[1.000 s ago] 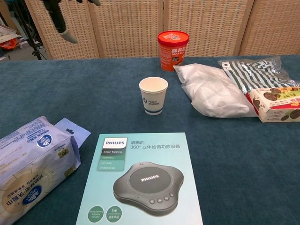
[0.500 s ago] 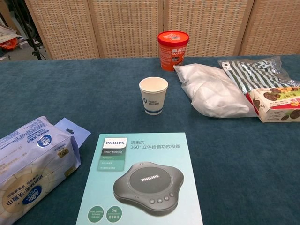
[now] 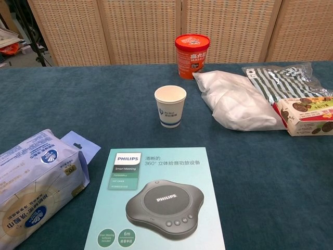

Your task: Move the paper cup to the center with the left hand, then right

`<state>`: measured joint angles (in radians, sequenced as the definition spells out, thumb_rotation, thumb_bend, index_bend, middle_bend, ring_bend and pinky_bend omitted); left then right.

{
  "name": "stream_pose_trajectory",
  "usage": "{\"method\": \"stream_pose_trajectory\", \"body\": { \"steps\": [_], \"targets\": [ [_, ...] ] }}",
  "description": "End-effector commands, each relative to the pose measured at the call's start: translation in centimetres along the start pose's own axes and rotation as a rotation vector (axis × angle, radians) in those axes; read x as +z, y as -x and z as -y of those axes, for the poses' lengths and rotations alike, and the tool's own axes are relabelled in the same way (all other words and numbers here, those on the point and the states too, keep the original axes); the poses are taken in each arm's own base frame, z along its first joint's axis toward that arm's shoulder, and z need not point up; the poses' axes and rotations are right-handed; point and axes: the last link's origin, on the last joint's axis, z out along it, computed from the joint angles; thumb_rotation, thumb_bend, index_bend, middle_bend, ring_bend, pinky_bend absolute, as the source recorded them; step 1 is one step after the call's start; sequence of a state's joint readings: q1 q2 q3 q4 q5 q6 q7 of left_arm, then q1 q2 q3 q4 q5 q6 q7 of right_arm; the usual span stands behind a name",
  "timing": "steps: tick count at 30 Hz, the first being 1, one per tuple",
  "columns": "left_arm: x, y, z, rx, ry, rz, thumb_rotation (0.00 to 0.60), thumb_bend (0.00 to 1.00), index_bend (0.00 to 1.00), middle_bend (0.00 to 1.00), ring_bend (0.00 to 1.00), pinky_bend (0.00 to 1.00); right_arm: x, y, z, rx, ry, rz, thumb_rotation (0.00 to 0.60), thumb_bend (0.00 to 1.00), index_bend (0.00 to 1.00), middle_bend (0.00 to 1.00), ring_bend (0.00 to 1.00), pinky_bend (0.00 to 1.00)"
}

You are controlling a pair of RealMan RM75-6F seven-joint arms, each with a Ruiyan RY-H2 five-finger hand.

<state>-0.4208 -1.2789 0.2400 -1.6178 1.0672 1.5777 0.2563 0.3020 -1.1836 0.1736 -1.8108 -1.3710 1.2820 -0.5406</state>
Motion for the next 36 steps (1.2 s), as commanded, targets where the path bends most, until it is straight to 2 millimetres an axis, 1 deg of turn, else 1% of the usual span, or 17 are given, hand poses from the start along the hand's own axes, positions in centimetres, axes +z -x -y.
{"method": "stream_pose_trajectory", "body": {
  "steps": [1,3,5,10,11,13,16,20,24,32,36],
  "targets": [
    [0.1,-0.1,0.6,-0.014,-0.016,-0.014,0.6,0.25,0.0,0.0,0.0,0.0,3.0,-2.6,5.2,-0.004,-0.118,-0.033,0.6,0.09,0.07,0.0,0.0,0.0],
    [0.2,-0.1,0.9,-0.024,-0.021,-0.013,0.6,0.25,0.0,0.0,0.0,0.0,3.9,-3.2,7.2,-0.01,-0.158,-0.035,0.6,0.09,0.07,0.0,0.0,0.0],
    [0.3,-0.1,1.1,-0.029,-0.025,-0.011,0.6,0.25,0.0,0.0,0.0,0.0,4.6,-3.6,8.7,-0.019,-0.187,-0.029,0.6,0.09,0.07,0.0,0.0,0.0],
    [0.5,-0.1,1.7,-0.043,-0.032,-0.004,0.6,0.25,0.0,0.0,0.0,0.0,7.1,-3.9,14.3,-0.001,-0.274,0.041,0.6,0.09,0.07,0.0,0.0,0.0],
    [0.9,-0.1,2.0,-0.072,-0.046,0.003,0.6,0.25,0.0,0.0,0.0,0.0,8.2,-3.5,17.2,0.002,-0.338,0.1,0.6,0.09,0.07,0.0,0.0,0.0],
    [1.3,-0.1,2.5,-0.08,-0.055,0.01,0.6,0.25,0.0,0.0,0.0,0.0,10.0,-3.5,19.8,0.019,-0.342,0.172,0.6,0.09,0.07,0.0,0.0,0.0],
    [1.6,0.0,2.9,-0.09,-0.066,0.023,0.6,0.25,0.0,0.0,0.0,0.0,11.1,-3.9,22.6,0.052,-0.355,0.239,0.6,0.09,0.07,0.0,0.0,0.0],
    [1.9,0.1,3.3,-0.1,-0.079,0.029,0.6,0.25,0.0,0.0,0.0,0.0,12.4,-4.1,25.2,0.055,-0.367,0.29,0.6,0.09,0.07,0.0,0.0,0.0],
    [2.0,-0.1,3.7,-0.11,-0.09,0.024,0.6,0.25,0.0,0.0,0.0,0.0,13.8,-4.0,27.3,0.039,-0.368,0.308,0.6,0.09,0.07,0.0,0.0,0.0],
    [2.1,-0.1,4.2,-0.127,-0.102,0.034,0.6,0.25,0.0,0.0,0.0,0.0,15.4,-3.5,29.8,0.026,-0.387,0.318,0.6,0.09,0.07,0.0,0.0,0.0],
    [2.3,0.0,4.2,-0.134,-0.1,0.047,0.6,0.25,0.0,0.0,0.0,0.0,16.5,-3.1,30.4,0.018,-0.392,0.315,0.6,0.09,0.07,0.0,0.0,0.0]
  ]
}}
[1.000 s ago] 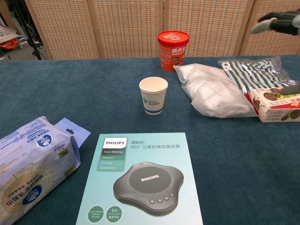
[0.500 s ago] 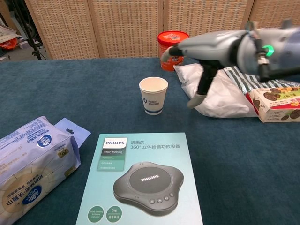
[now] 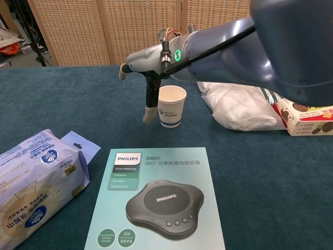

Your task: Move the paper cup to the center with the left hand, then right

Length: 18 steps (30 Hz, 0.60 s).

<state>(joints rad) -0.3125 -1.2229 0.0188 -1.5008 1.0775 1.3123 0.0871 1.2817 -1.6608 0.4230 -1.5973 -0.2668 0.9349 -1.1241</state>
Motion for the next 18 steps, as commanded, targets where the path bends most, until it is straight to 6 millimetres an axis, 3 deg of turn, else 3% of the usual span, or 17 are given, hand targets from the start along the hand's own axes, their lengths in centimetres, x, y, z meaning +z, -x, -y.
{"method": "stream_pose_trajectory", "body": {
  "steps": [1,7,18],
  "targets": [
    [0.1,0.1,0.0,-0.003,0.002,0.007,0.6,0.25,0.0,0.0,0.0,0.0,1.1,0.2,0.3,0.0,-0.01,0.011,0.6,0.09,0.07,0.0,0.0,0.0],
    [0.2,0.3,0.0,0.0,0.006,0.024,0.6,0.25,0.0,0.0,0.0,0.0,2.8,0.4,-1.1,-0.037,0.025,0.033,0.6,0.09,0.07,0.0,0.0,0.0],
    [0.3,1.0,-0.4,0.011,0.015,0.059,0.6,0.25,0.0,0.0,0.0,0.0,3.4,0.6,-5.0,-0.07,0.118,0.051,0.6,0.09,0.07,0.0,0.0,0.0]
  ]
}}
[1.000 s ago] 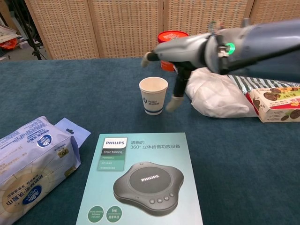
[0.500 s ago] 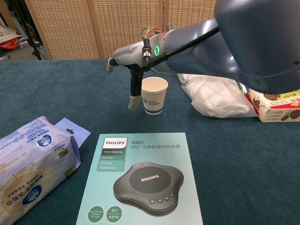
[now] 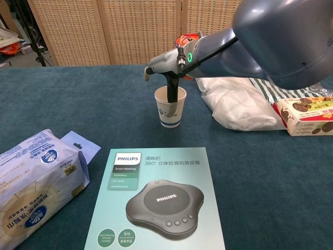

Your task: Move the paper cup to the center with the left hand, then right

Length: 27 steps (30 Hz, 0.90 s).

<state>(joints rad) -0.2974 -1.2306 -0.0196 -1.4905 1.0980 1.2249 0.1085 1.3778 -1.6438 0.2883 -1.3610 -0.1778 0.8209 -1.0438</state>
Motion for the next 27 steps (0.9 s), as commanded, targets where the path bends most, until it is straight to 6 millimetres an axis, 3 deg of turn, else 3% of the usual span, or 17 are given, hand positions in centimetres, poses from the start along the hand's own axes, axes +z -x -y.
{"method": "stream_pose_trajectory", "body": {
  "steps": [1,27],
  "targets": [
    [0.0,0.1,-0.1,0.001,0.003,0.004,0.6,0.25,0.0,0.0,0.0,0.0,0.0,-0.2,-0.6,0.003,0.014,-0.005,0.6,0.09,0.07,0.0,0.0,0.0],
    [-0.3,-0.4,-0.2,-0.019,0.015,-0.004,0.6,0.25,0.0,0.0,0.0,0.0,0.4,1.2,-2.0,0.028,0.031,-0.013,0.6,0.1,0.08,0.0,0.0,0.0]
  ]
}}
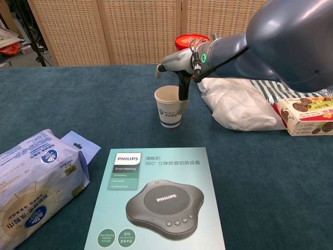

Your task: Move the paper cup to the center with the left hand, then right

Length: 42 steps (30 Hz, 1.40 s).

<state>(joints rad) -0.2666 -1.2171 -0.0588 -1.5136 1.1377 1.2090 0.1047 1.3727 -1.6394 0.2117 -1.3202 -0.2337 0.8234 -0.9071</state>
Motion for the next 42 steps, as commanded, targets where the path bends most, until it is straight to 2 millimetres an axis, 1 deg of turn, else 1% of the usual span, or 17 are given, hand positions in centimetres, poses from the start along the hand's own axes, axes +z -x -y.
{"method": "stream_pose_trajectory", "body": {
  "steps": [1,7,16,19,24,30,33,42],
  "targets": [
    [0.0,0.1,0.0,0.001,0.001,0.005,0.6,0.25,0.0,0.0,0.0,0.0,0.2,0.3,-0.2,0.001,0.004,0.001,0.6,0.1,0.08,0.0,0.0,0.0],
    [0.1,0.2,-0.1,0.001,0.004,0.015,0.6,0.25,0.0,0.0,0.0,0.0,0.4,0.8,-0.8,0.003,0.013,0.012,0.6,0.1,0.12,0.0,0.0,0.0],
    [0.1,0.3,-0.2,-0.002,0.003,0.022,0.6,0.25,0.0,0.0,0.0,0.0,0.6,1.2,-0.8,0.002,0.012,0.013,0.6,0.1,0.16,0.0,0.0,0.0],
    [0.1,0.3,-0.2,-0.003,0.004,0.026,0.6,0.25,0.0,0.0,0.0,0.0,0.6,1.3,-0.9,0.003,0.014,0.011,0.6,0.11,0.19,0.0,0.0,0.0],
    [0.1,0.4,-0.3,-0.003,0.008,0.032,0.6,0.25,0.0,0.0,0.0,0.0,0.5,1.2,-0.8,0.0,0.015,0.006,0.6,0.15,0.22,0.0,0.0,0.0],
    [0.1,0.4,-0.3,-0.006,0.008,0.033,0.6,0.25,0.0,0.0,0.0,0.0,0.4,1.0,-0.6,-0.001,0.015,0.003,0.6,0.16,0.22,0.0,0.0,0.0],
    [0.1,0.4,-0.3,-0.007,0.008,0.033,0.6,0.25,0.0,0.0,0.0,0.0,0.3,0.9,-0.5,-0.004,0.018,0.004,0.6,0.16,0.24,0.0,0.0,0.0],
    [0.1,0.3,-0.3,-0.011,0.012,0.034,0.6,0.25,0.0,0.0,0.0,0.0,0.3,1.1,-0.3,-0.002,0.017,0.007,0.6,0.25,0.3,0.0,0.0,0.0]
  ]
}}
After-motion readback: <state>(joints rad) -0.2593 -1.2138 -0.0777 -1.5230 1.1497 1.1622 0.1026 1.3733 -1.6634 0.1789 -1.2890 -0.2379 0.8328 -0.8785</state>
